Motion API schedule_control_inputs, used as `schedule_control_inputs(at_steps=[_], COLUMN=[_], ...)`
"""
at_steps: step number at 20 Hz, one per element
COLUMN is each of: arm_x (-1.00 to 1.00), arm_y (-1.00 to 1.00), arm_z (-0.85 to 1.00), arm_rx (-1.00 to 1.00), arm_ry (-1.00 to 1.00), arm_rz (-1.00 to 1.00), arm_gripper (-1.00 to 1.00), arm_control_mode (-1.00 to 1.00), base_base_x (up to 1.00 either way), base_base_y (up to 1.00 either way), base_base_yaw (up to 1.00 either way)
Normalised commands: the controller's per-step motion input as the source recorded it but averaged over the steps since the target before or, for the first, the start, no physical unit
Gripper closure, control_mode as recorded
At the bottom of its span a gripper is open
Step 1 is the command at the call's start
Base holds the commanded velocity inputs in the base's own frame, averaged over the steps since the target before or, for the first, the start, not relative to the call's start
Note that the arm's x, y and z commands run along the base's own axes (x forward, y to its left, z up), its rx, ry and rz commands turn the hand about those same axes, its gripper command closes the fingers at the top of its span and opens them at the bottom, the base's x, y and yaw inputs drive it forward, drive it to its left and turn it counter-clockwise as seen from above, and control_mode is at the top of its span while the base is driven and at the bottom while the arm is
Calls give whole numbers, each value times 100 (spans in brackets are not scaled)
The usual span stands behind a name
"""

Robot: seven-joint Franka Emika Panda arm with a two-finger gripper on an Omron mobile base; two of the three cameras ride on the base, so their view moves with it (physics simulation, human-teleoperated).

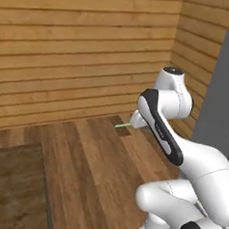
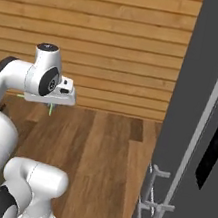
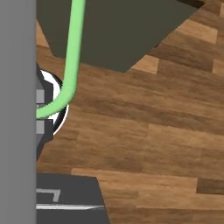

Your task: Take a straw from the drawer in front and place it inside the glass cup on the dining counter.

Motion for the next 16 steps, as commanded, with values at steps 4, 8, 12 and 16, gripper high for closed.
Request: schedule_control_inputs(at_steps=[4, 8, 12, 16], arm_x=[0, 0, 0, 0], arm_y=[0, 0, 0, 0], arm_z=[0, 0, 0, 0], arm_rx=[0, 0, 0, 0], arm_ry=[0, 0, 0, 0], arm_rz=[0, 0, 0, 0], arm_gripper=[100, 100, 100, 100], arm_control_mode=[100, 100, 100, 100], base_base_x=[100, 100, 100, 100], base_base_y=[-29, -13, -7, -4], base_base_yaw=[36, 32, 33, 34])
